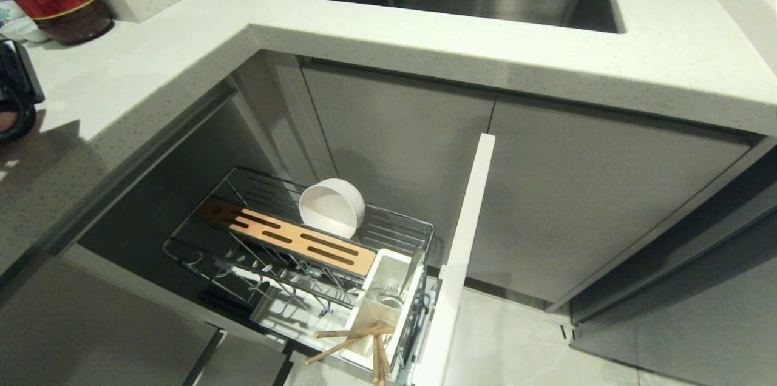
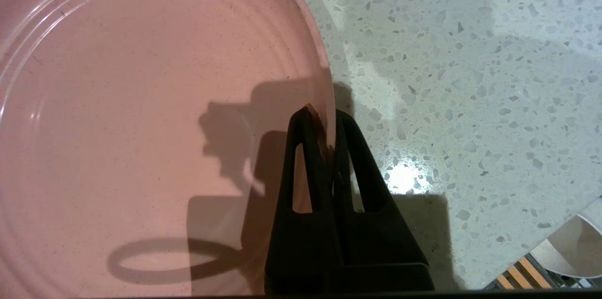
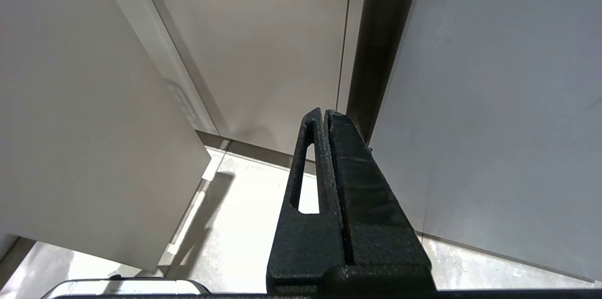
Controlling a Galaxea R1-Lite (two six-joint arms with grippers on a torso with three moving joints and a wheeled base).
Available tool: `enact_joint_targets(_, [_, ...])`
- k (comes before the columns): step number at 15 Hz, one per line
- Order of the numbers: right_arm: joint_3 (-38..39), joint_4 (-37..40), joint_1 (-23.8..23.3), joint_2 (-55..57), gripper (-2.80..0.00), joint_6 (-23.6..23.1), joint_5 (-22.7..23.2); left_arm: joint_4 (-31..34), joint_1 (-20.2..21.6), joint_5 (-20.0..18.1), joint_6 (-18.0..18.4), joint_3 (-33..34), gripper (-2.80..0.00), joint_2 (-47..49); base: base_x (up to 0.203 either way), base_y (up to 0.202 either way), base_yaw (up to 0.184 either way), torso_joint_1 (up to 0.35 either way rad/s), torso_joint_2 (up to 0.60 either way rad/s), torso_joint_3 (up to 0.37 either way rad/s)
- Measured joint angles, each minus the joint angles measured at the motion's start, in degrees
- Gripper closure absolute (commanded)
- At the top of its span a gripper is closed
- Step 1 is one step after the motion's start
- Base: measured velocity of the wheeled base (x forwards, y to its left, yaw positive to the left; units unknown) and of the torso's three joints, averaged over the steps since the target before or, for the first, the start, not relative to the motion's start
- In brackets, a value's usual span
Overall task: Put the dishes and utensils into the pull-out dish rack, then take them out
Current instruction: Pick up the plate and place it in the cupboard
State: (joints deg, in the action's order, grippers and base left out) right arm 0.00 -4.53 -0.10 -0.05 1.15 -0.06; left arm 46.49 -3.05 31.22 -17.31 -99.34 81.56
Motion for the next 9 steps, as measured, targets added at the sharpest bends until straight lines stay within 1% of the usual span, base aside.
enact_joint_targets(2, [0.00, 0.00, 0.00, 0.00, 0.00, -0.01, -0.01, 0.07, -0.09, -0.31, 0.11, -0.36, 0.00, -0.74, 0.000, 0.000, 0.000, 0.000, 0.00, 0.000])
enact_joint_targets(3, [0.00, 0.00, 0.00, 0.00, 0.00, 0.00, -0.01, 0.17, -0.22, -1.15, 0.17, -1.01, 0.00, -1.46, 0.000, 0.000, 0.000, 0.000, 0.00, 0.000])
enact_joint_targets(5, [0.00, 0.02, 0.00, 0.00, 0.00, -0.01, -0.01, 0.19, -0.33, -5.07, -0.22, -3.74, 0.00, -3.80, 0.000, 0.000, 0.000, 0.000, 0.00, 0.000])
enact_joint_targets(7, [0.00, 0.00, 0.00, 0.00, 0.00, 0.00, -0.01, 0.02, -0.40, -6.00, -0.52, -6.61, 0.00, -5.83, 0.000, 0.000, 0.000, 0.000, 0.00, 0.000])
enact_joint_targets(9, [0.00, 0.02, 0.00, 0.00, 0.00, 0.00, -0.01, -0.06, -1.90, -6.39, -1.27, -8.13, 0.00, -7.78, 0.000, 0.000, 0.000, 0.000, 0.00, 0.000])
